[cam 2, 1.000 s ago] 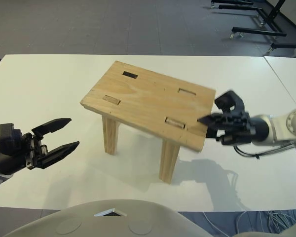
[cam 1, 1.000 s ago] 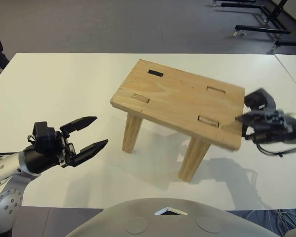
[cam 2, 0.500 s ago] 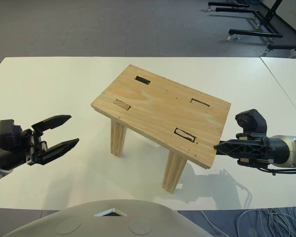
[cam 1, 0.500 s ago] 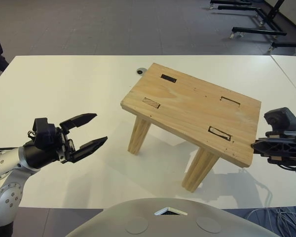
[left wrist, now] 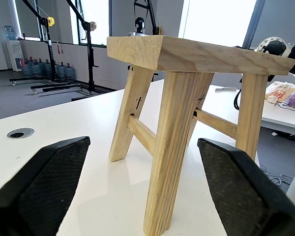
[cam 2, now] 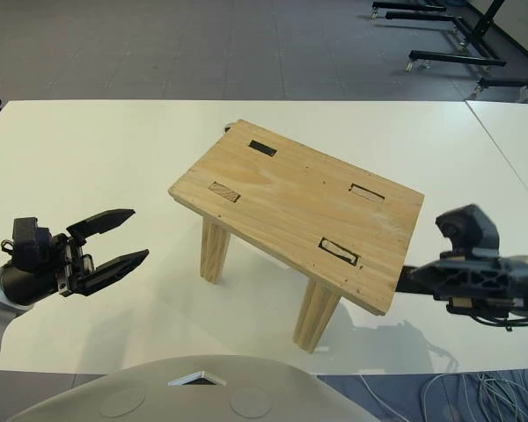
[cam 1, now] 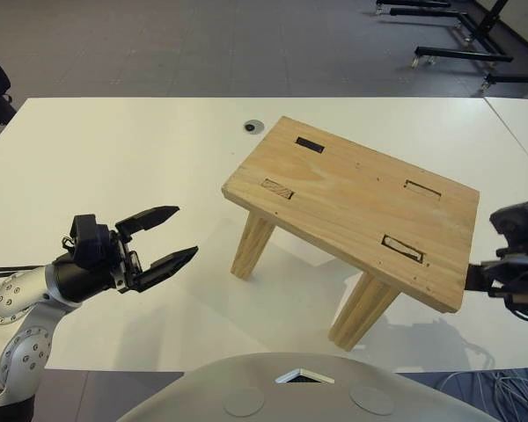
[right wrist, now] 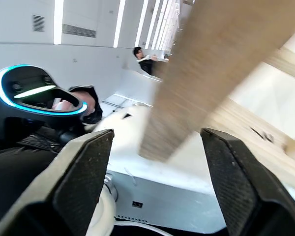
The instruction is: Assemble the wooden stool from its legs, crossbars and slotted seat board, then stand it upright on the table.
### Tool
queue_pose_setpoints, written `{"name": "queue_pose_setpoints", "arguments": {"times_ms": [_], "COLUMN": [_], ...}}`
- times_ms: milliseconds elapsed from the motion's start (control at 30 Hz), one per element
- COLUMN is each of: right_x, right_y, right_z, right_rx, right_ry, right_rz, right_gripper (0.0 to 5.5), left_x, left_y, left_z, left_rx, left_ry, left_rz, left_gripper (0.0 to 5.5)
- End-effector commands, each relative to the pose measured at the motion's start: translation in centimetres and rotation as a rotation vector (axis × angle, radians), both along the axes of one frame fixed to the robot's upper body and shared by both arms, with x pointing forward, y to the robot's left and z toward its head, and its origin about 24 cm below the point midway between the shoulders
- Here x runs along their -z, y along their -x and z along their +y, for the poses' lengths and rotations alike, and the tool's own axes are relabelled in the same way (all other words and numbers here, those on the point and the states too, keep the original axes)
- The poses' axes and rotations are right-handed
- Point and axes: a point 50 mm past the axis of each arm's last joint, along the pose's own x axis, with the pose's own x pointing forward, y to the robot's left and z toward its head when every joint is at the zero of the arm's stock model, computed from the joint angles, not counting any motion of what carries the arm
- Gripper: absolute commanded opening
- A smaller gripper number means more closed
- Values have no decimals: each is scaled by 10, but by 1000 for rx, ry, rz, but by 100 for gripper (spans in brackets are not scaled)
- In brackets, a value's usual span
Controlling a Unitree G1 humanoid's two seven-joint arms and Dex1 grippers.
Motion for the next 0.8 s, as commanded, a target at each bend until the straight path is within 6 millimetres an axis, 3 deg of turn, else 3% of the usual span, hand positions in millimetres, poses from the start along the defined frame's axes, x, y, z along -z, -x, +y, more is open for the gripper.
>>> {"name": "queue_pose_setpoints", "arguments": {"times_ms": [33, 200, 400, 533, 667, 800], "right_x": [21, 24, 32, 61, 94, 115], "right_y": [6, 12, 37, 28, 10, -20], "right_z": [0, 4, 28, 45, 73, 96], "right_rx": [-70, -103, -262, -213, -37, 236], "right_ry": [163, 145, 94, 92, 103, 149], "right_rz": [-75, -84, -63, -182, -209, -351], "right_gripper": [324, 324, 324, 324, 324, 324], "left_x": [-1, -3, -4, -6, -8, -11], "left_y": [-2, -3, -7, -14, -21, -32], "left_z": [-1, 2, 4, 4, 1, 3], "left_rx": [20, 29, 38, 54, 91, 83], "left_ry": [-7, -18, -29, -33, -52, -50], "left_rz": [-4, -4, -4, -9, -4, -28], "left_gripper": [403, 403, 403, 403, 403, 403]}}
